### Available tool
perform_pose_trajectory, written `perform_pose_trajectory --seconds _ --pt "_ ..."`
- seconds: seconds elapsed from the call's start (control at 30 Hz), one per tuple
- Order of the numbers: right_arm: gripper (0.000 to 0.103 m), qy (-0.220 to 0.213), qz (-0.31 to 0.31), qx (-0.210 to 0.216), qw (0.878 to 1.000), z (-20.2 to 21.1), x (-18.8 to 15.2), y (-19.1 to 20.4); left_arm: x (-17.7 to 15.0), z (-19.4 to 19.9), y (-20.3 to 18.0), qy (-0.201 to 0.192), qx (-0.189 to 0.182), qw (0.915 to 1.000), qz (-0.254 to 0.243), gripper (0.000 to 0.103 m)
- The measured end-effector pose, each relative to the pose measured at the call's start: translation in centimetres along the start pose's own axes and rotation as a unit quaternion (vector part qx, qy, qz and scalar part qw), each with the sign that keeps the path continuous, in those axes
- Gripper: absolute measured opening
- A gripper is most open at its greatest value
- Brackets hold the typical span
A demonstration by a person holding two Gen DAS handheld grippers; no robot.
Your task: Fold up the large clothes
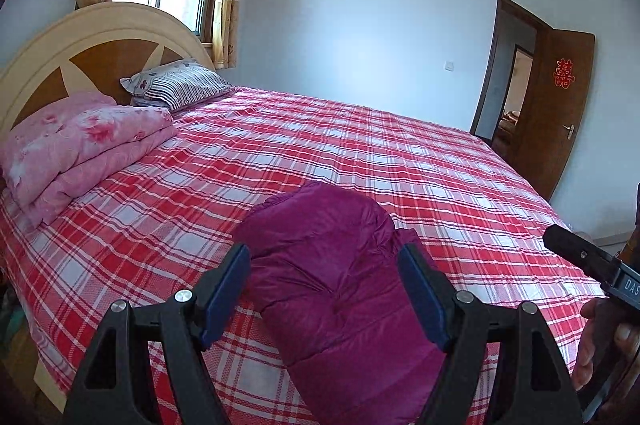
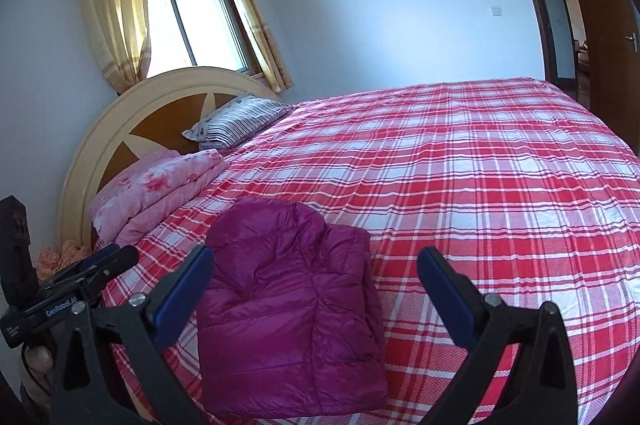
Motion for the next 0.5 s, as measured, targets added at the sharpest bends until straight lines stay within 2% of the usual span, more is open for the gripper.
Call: perform_pose_trajectory --seconds 0.5 --pt "0.103 -0.013 0.002 0.0 1.0 1.1 -0.4 0.3 -0.1 -0.1 -0.4 -0.003 0.004 0.9999 -0.011 0.077"
Point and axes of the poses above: each gripper's, at about its wrist camera, not at the fingertips, and z roughly against the way its jaws point, y to its left, x to its top, the point moved 1 cm from there along -z, roughly the way its jaws point, and after that the axes turned 8 degrees about y, right-handed, at the moved point
